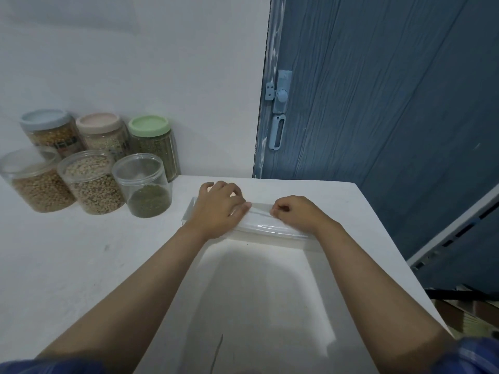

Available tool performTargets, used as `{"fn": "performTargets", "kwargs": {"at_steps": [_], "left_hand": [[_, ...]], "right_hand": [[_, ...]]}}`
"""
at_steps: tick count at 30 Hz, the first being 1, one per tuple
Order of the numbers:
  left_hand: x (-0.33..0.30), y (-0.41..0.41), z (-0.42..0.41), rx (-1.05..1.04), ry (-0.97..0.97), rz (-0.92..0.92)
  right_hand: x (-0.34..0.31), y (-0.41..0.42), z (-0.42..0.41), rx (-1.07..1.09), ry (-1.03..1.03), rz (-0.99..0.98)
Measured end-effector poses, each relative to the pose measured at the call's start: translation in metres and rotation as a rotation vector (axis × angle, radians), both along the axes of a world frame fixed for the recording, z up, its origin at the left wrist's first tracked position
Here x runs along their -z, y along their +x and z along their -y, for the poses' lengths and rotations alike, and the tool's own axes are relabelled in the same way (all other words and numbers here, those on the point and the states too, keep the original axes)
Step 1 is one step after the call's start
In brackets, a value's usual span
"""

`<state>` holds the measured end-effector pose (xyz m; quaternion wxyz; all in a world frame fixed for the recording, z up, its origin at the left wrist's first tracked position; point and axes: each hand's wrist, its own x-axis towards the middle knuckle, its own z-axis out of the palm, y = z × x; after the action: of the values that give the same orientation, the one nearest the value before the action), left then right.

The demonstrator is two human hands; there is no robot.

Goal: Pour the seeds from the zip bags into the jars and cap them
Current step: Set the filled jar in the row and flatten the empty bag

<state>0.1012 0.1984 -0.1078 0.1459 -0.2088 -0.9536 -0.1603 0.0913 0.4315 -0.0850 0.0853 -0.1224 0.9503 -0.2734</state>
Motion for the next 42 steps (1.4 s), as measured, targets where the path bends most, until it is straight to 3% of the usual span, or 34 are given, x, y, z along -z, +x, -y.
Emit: {"fn": "performTargets", "kwargs": {"at_steps": [5,14,18,24,33,36,39,42], "left_hand": [[0.006,0.008,0.005,-0.027,-0.131,0.095],[0.003,-0.008,0.002,-0.076,-0.011,0.166],[0.005,-0.009,0.005,-0.113,0.182,0.249],[0.007,-0.004,0.009,-0.101,0.143,0.122],[0.031,0.001,0.017,-0.119,0.206,-0.122],[0.033,0.008,0.02,-0.147,0.178,-0.116],[0.033,0.013,0.021,-0.135,0.167,-0.091],[0.031,0.011,0.022,-0.164,0.156,-0.009]], "right_hand": [[-0.005,0.0,0.003,0.025,0.072,0.029],[0.002,0.038,-0.023,-0.019,0.263,-0.142],[0.012,0.039,-0.03,0.077,0.036,-0.228],[0.011,0.037,-0.024,0.158,0.005,-0.263],[0.002,0.021,-0.002,0.382,0.24,-0.082],[0.003,0.023,-0.006,0.409,0.114,-0.086],[0.003,0.031,-0.017,0.405,-0.149,-0.105],[0.005,0.038,-0.035,0.345,-0.326,-0.015]]}}
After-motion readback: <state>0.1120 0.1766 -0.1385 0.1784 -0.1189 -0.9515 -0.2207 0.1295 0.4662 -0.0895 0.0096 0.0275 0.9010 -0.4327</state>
